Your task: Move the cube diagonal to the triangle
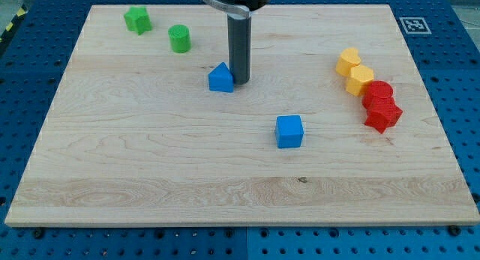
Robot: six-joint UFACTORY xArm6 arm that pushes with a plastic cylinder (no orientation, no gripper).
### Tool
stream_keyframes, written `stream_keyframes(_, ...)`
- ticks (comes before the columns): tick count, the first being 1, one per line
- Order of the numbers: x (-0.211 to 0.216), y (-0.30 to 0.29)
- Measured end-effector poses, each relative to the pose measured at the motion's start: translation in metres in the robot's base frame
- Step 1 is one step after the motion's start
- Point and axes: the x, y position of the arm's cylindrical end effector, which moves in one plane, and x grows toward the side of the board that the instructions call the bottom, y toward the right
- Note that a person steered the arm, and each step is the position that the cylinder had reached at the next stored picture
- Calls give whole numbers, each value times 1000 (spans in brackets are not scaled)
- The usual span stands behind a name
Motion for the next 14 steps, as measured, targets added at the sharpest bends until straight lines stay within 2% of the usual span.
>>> stream_keyframes(1,43,11)
stream_keyframes(2,61,-8)
stream_keyframes(4,-24,-17)
stream_keyframes(5,-25,-14)
stream_keyframes(7,31,9)
stream_keyframes(8,80,10)
stream_keyframes(9,127,31)
stream_keyframes(10,150,68)
stream_keyframes(11,128,110)
stream_keyframes(13,88,60)
stream_keyframes(14,108,65)
